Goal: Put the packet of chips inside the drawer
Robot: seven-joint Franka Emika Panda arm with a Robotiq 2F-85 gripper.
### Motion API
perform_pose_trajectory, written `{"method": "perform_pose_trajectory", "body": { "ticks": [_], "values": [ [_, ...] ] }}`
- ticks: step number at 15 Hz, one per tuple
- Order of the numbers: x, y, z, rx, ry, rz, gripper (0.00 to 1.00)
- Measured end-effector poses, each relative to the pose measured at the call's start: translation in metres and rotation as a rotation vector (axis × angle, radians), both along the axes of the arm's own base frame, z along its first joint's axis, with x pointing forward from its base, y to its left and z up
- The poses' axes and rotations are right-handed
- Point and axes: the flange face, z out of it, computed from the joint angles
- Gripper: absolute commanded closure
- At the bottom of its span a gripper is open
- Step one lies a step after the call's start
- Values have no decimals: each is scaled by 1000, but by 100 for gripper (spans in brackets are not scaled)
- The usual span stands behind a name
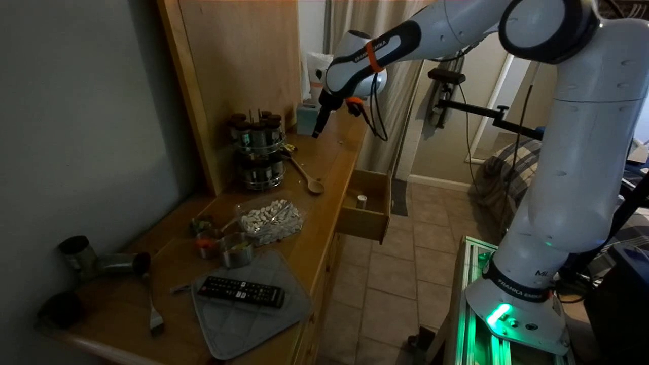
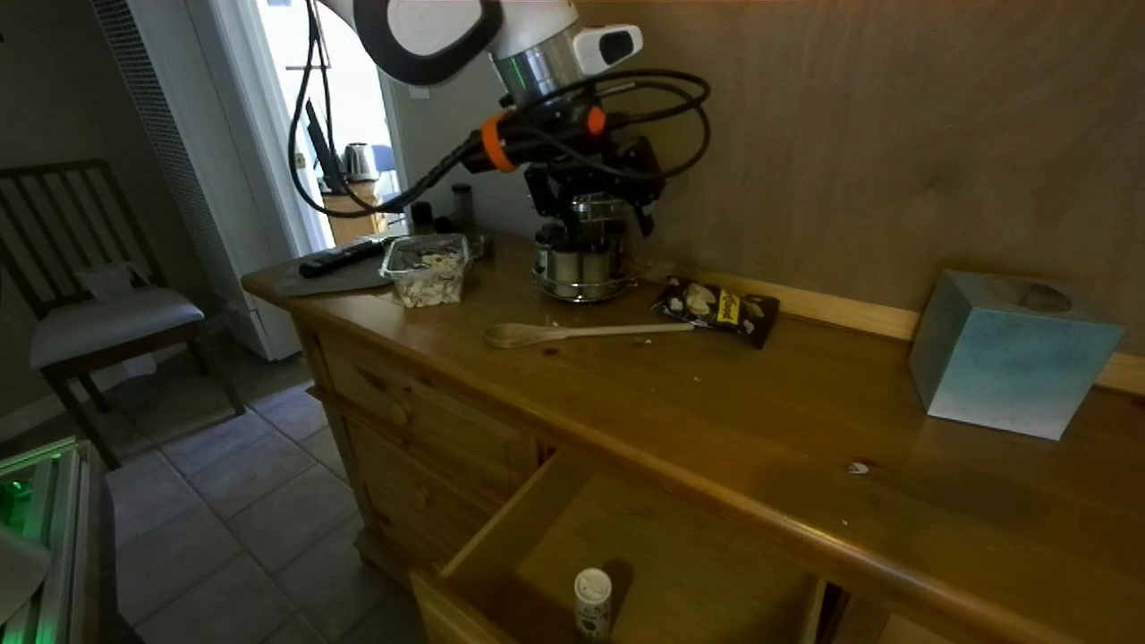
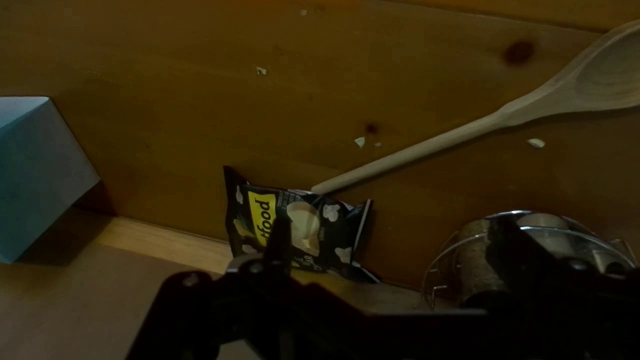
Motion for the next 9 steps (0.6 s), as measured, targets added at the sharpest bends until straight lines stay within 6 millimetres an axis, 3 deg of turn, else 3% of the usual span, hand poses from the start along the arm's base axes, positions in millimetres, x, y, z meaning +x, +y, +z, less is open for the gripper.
{"method": "perform_pose_trajectory", "body": {
  "ticks": [4,9],
  "values": [
    [30,-29,-25,6,5,11,0],
    [60,-29,-52,112,-13,-2,0]
  ]
}}
